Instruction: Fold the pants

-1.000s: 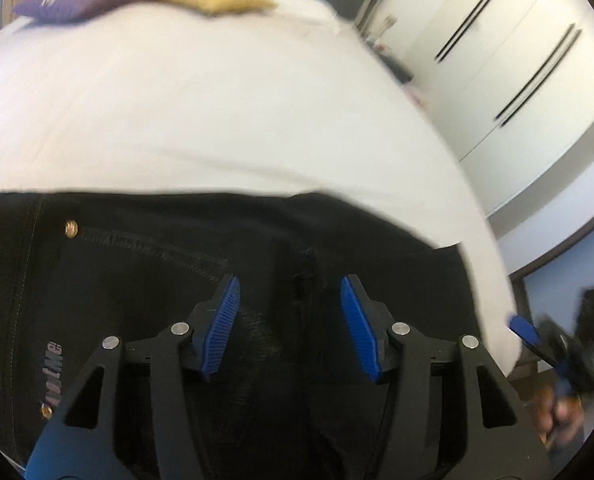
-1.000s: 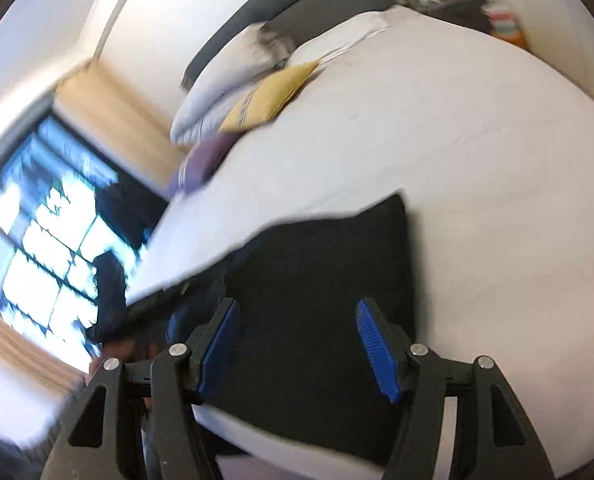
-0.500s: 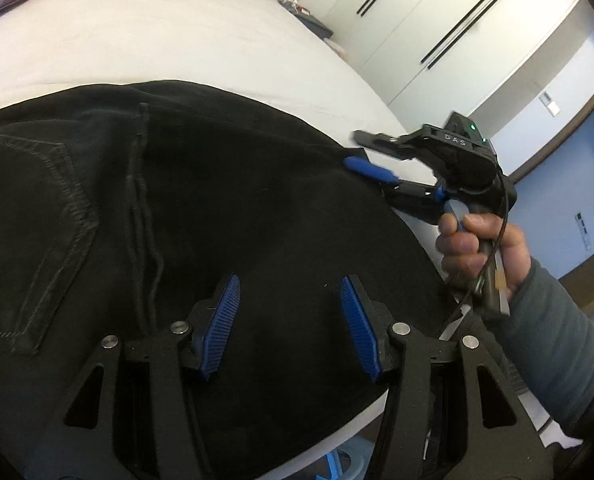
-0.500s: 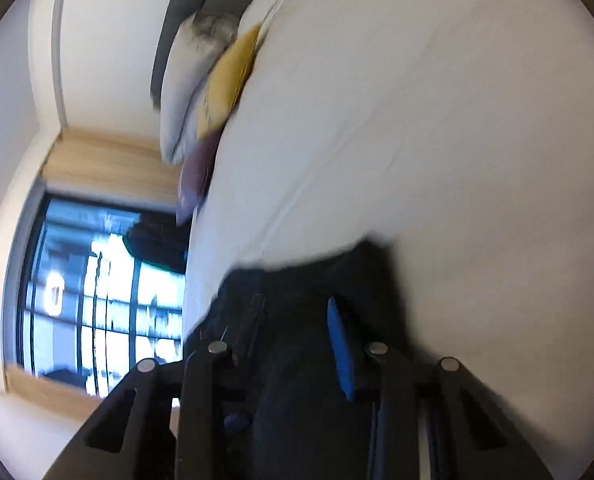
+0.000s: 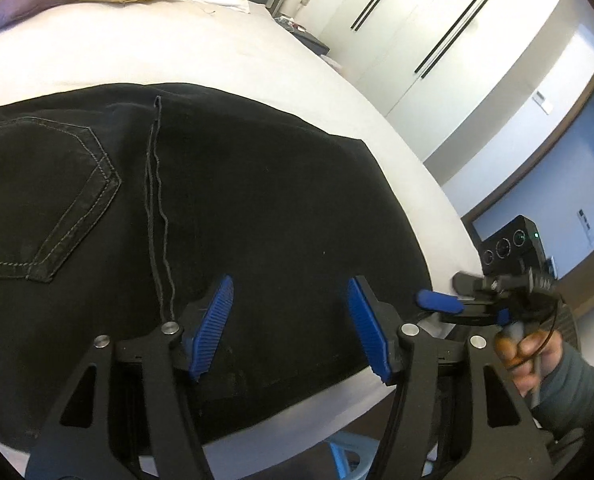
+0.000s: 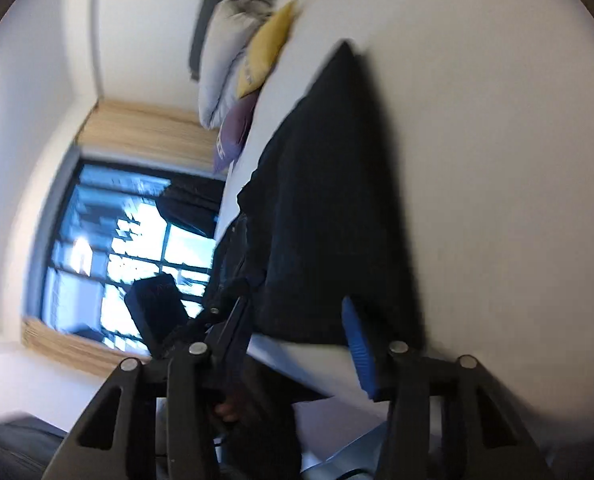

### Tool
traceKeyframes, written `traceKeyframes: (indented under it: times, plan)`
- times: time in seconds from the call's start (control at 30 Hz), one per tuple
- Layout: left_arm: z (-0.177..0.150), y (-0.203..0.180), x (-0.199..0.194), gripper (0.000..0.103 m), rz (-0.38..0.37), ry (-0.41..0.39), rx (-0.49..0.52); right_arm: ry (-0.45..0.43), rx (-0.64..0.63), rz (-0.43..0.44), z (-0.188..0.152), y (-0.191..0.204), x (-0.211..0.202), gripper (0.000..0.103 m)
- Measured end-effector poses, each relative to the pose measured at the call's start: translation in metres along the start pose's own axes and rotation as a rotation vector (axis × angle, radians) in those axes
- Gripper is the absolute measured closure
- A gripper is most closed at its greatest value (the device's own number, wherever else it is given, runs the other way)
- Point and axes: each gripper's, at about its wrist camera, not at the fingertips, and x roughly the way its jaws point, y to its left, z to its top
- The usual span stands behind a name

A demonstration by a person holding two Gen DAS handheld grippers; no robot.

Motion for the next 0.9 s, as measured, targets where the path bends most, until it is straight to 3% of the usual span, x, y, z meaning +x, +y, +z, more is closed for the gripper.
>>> traceKeyframes:
  times: [0.1, 0.2, 0.33, 0.43, 0.5, 0.53, 0.57, 0.6, 0.67, 0.8, 0.9]
  plan:
    - [-0.012, 0.006, -0.011, 0.045, -0.020, -0.019, -0.033, -0.024, -0.045, -0.066, 0.016, 0.023, -0.016, 0.041]
    - [-0.017, 0.008, -0.019, 0.045, -0.037, -0.039, -0.066, -0.071, -0.079, 0.011, 0.037, 0.047, -0.019, 0.029]
    - [-0.021, 0.008, -0.024, 0.045, -0.040, -0.046, -0.073, -0.042, -0.065, 0.096, 0.075, 0.054, 0.029, 0.028]
    - [-0.021, 0.008, -0.028, 0.045, -0.030, -0.058, -0.087, -0.004, 0.036, 0.066, 0.103, 0.037, 0.081, 0.028]
    - [-0.011, 0.004, -0.015, 0.044, -0.007, -0.077, -0.114, 0.024, 0.064, -0.051, 0.111, 0.022, 0.107, 0.043]
    - [-0.011, 0.010, -0.024, 0.044, 0.005, -0.093, -0.135, 0.025, 0.058, -0.121, 0.113, 0.020, 0.111, 0.058]
    - [-0.011, 0.017, -0.036, 0.044, 0.016, -0.120, -0.157, 0.017, 0.044, -0.153, 0.112, 0.024, 0.108, 0.057]
    - [-0.012, 0.025, -0.052, 0.044, 0.031, -0.155, -0.182, 0.006, 0.034, -0.155, 0.114, 0.032, 0.107, 0.043]
    - [-0.017, 0.047, -0.084, 0.041, 0.065, -0.234, -0.258, -0.045, -0.018, -0.158, 0.105, 0.051, 0.093, 0.029]
    - [-0.039, 0.096, -0.149, 0.037, 0.114, -0.388, -0.425, -0.041, -0.094, -0.030, 0.084, 0.088, 0.092, 0.029]
    - [-0.060, 0.127, -0.187, 0.028, 0.186, -0.491, -0.514, -0.016, -0.121, 0.000, 0.076, 0.103, 0.109, 0.029]
